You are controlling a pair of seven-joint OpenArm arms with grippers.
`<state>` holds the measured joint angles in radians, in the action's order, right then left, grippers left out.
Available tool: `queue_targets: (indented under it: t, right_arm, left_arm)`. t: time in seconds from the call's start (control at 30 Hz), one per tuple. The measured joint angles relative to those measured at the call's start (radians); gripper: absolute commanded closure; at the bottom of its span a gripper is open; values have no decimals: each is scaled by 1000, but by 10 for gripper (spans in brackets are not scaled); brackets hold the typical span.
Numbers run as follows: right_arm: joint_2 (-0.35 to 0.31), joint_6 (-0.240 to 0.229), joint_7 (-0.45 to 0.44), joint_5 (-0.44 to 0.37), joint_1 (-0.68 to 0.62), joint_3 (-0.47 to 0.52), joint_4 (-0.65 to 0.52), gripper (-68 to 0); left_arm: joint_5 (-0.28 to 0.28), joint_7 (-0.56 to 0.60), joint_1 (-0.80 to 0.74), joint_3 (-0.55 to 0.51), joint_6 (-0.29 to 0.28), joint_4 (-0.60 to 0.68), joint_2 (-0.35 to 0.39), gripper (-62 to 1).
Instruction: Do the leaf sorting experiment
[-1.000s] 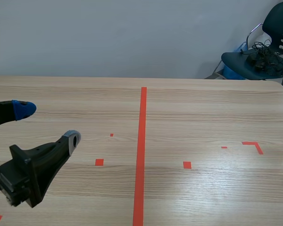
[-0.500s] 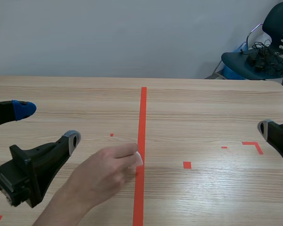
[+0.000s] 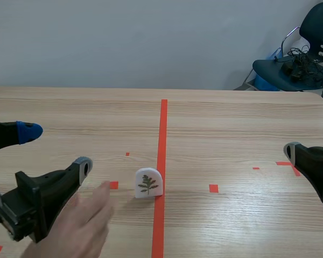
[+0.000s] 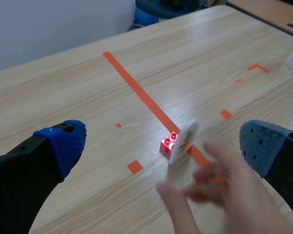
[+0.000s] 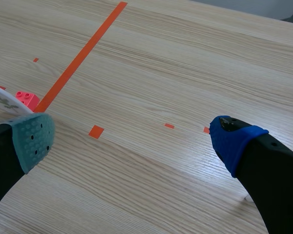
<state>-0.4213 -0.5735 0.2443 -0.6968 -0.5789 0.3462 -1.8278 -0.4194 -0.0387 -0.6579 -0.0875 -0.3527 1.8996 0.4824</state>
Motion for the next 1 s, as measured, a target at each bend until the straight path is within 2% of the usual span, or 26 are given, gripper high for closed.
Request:
queue_targets:
  t: [0.13,0.23,0.37,0.43,0.57,0.73,0.93,1.0]
  right_arm:
    - [0,0,0,0,4,0,0,-679]
    - [0,0,0,0,8,0,0,-679]
    - [0,0,0,0,13,0,0,-679]
    - [0,0,0,0,16,0,0,-679]
    - [0,0,0,0,16,0,1,-679]
    - [0,0,0,0,16,0,2,-679]
    - [0,0,0,0,16,0,2,-679]
    - [0,0,0,0,16,0,2,-679]
  left_arm:
    - [0,-45,34,0,-1,0,0,-623]
    - [0,-57,69,0,-24,-12,0,-623]
    - [2,-60,121,13,-53,-90,0,-623]
    - [32,-61,160,40,-97,-152,0,-623]
    - [90,-46,262,141,-108,-299,0,-623]
    - [209,71,411,296,-108,-496,-3,-623]
    - [326,175,562,451,-105,-705,-74,-623]
    - [341,203,602,489,-105,-769,-108,-623]
